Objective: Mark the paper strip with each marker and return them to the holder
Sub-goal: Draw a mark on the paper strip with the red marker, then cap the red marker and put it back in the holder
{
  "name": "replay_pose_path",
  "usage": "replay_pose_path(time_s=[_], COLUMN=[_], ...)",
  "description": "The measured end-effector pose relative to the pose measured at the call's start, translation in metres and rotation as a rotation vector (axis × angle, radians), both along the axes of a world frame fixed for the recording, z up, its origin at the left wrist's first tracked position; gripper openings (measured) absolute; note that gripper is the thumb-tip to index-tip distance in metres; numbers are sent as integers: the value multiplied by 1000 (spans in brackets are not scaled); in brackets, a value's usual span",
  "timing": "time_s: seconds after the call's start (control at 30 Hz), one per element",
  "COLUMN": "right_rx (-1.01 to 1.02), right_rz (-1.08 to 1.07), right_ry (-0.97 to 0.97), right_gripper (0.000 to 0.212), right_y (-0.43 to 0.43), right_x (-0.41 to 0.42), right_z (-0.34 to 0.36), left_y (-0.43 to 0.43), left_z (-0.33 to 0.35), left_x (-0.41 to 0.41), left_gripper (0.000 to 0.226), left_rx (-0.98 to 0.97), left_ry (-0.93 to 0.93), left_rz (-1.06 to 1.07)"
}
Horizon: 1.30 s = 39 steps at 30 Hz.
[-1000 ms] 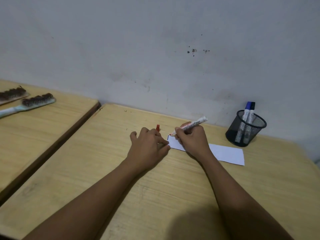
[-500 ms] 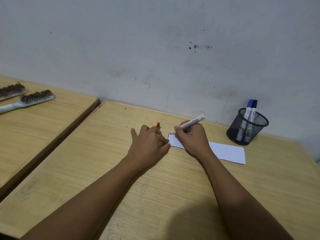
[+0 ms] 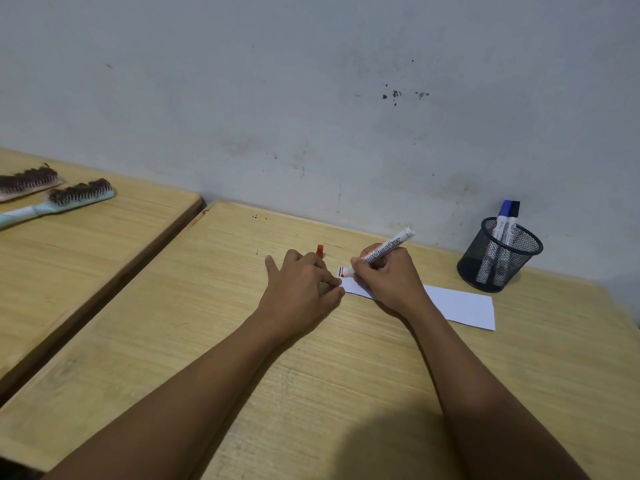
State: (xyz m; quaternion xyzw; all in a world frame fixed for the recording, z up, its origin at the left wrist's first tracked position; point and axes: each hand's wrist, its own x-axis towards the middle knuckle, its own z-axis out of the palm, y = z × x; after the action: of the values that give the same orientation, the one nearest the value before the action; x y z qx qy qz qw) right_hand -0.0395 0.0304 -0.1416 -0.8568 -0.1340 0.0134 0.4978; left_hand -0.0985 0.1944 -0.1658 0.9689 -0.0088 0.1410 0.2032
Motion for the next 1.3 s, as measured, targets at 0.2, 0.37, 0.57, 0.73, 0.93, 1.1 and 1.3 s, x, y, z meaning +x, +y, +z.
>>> replay_pose_path(time_s=[0.2,0.37,0.57,0.73,0.93,1.1,1.3], right_rx=[46,298,340,386,580,676,633], right_rz=[-7,-12,-18,-44,-112,-80,-75], right_ry=[15,49,-60,-78,-89,-104,-209], right_gripper=[23,19,20,20,19,19,21], right_y=[-1,-12,-30,-48,-61,-69,-102], right_x=[2,3,-4,-18,-35,-61,-94], right_z=[0,21,55,68,93,127,165], left_y=[1,3,13,13,-11,-48,-76], left_z=[-1,6,38,58,107,153,188], left_x=[3,4,35,40,15,-12,-34], left_gripper=[33,39,40,17,10,17,19], left_rx=[32,-140,-96,-41,-768,-884,-870], left_ry=[0,-30,69,122,57,-26,-60], left_rz=[4,62,199,158,-125,-351,-480])
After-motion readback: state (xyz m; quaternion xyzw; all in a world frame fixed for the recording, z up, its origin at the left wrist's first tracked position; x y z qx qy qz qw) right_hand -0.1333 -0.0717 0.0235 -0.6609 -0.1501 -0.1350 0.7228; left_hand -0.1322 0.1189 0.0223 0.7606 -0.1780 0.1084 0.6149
